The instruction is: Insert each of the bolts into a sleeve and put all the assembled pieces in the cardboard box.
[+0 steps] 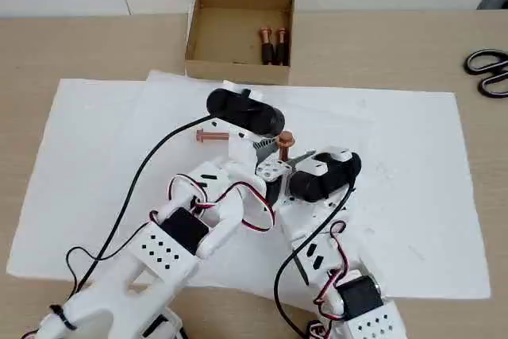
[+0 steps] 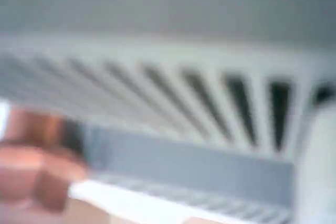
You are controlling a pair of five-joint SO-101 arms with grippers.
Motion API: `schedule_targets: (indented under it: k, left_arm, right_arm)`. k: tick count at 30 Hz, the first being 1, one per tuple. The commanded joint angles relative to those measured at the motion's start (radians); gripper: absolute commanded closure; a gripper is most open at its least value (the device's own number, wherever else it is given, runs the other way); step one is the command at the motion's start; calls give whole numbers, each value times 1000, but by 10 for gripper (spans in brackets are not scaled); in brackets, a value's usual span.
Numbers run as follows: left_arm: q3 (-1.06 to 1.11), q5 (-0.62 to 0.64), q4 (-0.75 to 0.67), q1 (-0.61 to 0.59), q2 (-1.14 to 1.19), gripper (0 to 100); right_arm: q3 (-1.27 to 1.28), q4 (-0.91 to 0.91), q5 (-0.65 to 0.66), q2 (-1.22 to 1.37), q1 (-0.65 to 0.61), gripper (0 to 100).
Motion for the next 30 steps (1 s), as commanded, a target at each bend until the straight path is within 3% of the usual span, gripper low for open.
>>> schedule_targets:
  k: [1,26,30]
  left_arm:
    - [-45,-5,-2,5,-2,732]
    - [-96,-5,74,-83,0,706]
    - [-191,-6,189,-230,0,708]
  right_arm:
    - [-6,2,-5,-28,-1,995]
    - [-8,2,-5,-28,-1,995]
    - [-9,4,-5,-24,12,995]
